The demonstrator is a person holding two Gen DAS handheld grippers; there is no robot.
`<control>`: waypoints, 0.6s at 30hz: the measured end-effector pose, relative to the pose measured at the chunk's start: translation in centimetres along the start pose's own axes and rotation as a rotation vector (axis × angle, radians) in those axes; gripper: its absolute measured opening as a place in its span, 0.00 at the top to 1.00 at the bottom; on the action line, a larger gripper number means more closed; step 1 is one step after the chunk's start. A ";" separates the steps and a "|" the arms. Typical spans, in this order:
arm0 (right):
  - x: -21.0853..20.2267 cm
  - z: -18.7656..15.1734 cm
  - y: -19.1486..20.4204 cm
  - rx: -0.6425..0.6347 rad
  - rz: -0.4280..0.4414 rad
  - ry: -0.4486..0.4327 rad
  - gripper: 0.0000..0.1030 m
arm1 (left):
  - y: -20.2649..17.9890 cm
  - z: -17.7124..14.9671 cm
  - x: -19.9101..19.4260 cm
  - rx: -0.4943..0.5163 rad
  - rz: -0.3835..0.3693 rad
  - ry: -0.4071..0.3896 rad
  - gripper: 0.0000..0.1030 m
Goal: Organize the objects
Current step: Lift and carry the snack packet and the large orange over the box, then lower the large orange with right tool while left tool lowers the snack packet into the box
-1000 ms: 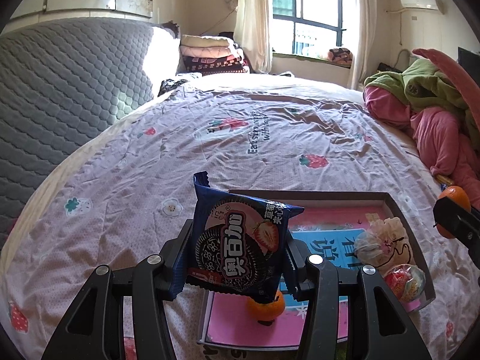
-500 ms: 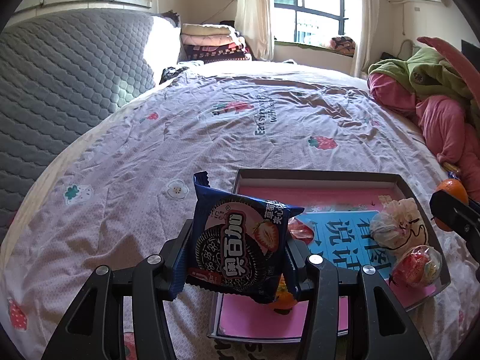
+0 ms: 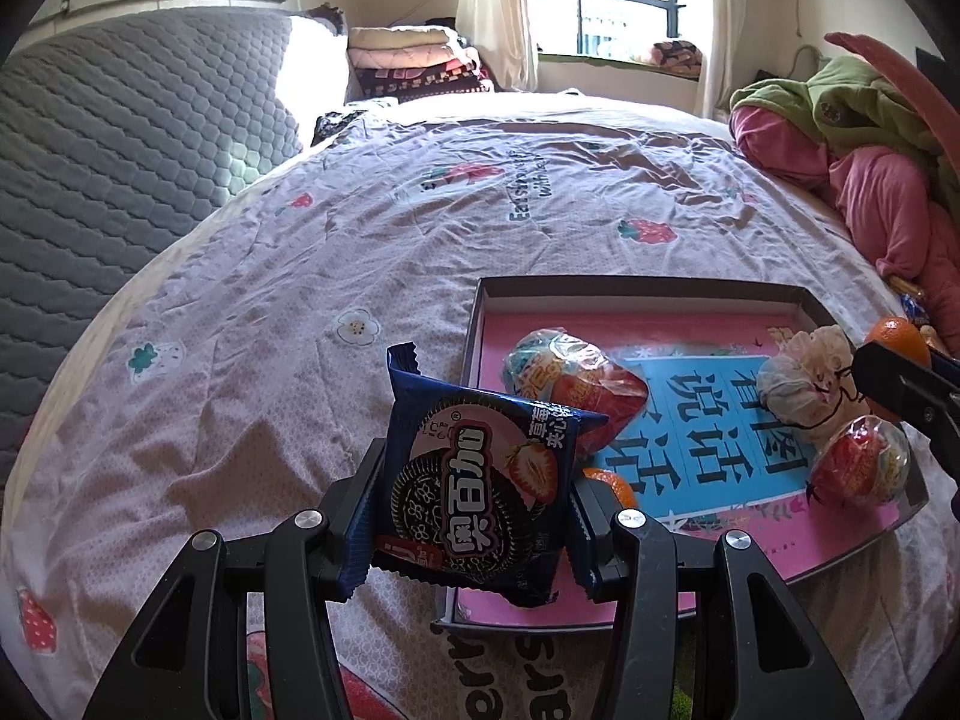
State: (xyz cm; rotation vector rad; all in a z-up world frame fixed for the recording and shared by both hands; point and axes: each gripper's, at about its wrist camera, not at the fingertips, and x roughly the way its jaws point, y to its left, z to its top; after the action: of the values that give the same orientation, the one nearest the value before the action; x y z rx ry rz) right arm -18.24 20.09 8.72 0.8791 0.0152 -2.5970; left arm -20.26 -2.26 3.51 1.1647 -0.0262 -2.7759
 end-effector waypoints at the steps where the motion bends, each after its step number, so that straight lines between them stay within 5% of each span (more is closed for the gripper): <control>1: 0.1 -0.2 0.0 -0.003 -0.004 0.006 0.67 | -0.1 -0.1 0.0 0.004 -0.001 0.003 0.49; 18: 2.0 -2.1 0.7 -0.023 0.013 0.084 0.67 | -0.6 -1.4 0.6 0.025 -0.018 0.046 0.49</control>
State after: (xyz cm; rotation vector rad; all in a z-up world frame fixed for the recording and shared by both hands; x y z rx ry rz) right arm -18.17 19.02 5.95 0.9768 0.0618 -2.5410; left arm -19.79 -1.66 2.05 1.2410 -0.0463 -2.7712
